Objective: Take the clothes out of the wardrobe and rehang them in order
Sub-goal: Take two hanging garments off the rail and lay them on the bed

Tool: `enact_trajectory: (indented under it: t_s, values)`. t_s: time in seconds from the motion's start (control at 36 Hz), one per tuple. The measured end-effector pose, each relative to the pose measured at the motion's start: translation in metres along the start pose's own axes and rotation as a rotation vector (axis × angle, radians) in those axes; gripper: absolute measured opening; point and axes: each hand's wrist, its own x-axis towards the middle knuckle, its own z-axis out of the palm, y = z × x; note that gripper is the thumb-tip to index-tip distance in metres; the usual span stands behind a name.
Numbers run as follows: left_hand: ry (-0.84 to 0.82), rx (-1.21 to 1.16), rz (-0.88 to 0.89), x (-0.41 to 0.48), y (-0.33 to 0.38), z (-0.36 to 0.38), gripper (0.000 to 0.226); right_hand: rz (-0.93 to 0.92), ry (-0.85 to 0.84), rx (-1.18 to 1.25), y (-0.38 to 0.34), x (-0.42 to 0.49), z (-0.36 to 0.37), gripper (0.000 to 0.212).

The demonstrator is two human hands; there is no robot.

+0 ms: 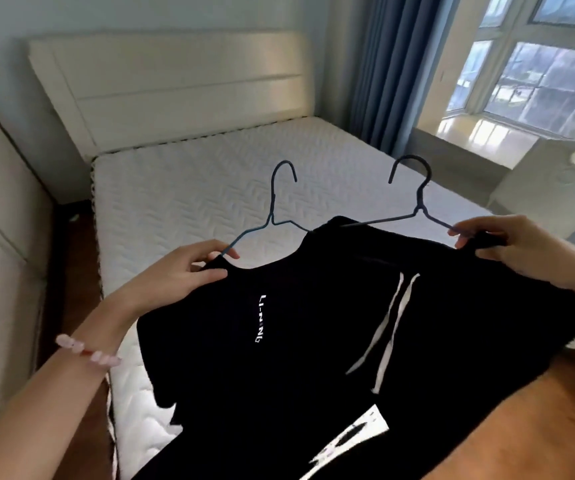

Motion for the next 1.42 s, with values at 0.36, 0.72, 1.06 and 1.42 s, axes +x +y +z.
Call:
enact_trajectory:
  t_s: [0.36, 0.72, 1.06, 1.42]
  values:
    - [0.184, 0.033, -0.333, 0.087, -0.087, -0.021, 0.018, -0.136, -0.301, -0.071, 0.044, 0.250, 0.093, 0.076]
    - [0.319, 0.065, -0.606, 0.146, -0.208, -0.026, 0.024, -0.188, -0.476, -0.107, 0.089, 0.404, 0.242, 0.044]
    - [0.418, 0.093, -0.820, 0.191, -0.339, -0.014, 0.020, -0.037, -0.462, -0.125, 0.143, 0.453, 0.338, 0.047]
    - [0.241, 0.161, -0.924, 0.182, -0.357, 0.003, 0.043, 0.147, -0.558, -0.379, 0.156, 0.411, 0.360, 0.040]
